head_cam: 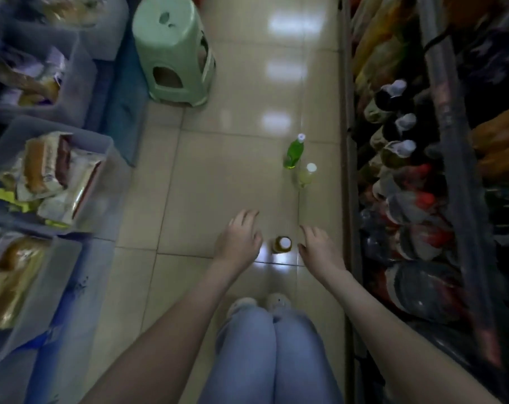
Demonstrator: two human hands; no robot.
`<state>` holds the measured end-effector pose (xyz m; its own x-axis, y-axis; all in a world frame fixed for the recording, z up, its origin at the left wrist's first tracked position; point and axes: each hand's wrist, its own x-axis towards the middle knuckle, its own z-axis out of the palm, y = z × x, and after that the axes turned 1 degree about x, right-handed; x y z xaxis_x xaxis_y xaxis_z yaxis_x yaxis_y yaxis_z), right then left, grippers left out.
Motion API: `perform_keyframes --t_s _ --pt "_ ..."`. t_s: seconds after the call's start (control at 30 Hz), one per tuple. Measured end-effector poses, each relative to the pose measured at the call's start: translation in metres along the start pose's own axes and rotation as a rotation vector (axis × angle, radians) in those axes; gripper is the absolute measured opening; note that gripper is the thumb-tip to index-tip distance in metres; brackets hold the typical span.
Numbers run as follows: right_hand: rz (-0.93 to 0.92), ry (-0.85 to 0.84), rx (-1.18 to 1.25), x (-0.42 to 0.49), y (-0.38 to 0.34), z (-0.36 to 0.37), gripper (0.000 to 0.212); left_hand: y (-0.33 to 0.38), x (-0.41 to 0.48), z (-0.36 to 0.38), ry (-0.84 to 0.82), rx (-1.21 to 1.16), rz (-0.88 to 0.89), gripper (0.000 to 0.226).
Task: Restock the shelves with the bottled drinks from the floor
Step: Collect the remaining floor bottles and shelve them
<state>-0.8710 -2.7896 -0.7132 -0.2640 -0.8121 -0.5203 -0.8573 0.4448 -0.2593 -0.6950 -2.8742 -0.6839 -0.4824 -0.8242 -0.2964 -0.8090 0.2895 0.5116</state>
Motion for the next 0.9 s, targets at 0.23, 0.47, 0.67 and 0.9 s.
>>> perform_keyframes --t_s 0.23,0.47,0.67,0.9 --pt "-0.113 -0.245 -0.179 0.127 0.040 0.140 0.062 -0.086 0.063 0.094 0.051 -0.063 -0.130 0.049" --pt "-0.158 -0.327 -0.344 0.173 0.055 0.194 0.052 -0.133 0.076 0.120 0.085 -0.033 -0.194 0.051" --pt "-0.188 -0.303 -0.264 0.170 0.048 0.180 0.041 -0.133 0.067 0.091 0.145 -0.044 -0.148 0.047" --pt "-0.126 -0.223 0.213 0.064 0.000 0.057 0.050 -0.056 0.025 0.045 -0.317 -0.117 -0.066 0.064"
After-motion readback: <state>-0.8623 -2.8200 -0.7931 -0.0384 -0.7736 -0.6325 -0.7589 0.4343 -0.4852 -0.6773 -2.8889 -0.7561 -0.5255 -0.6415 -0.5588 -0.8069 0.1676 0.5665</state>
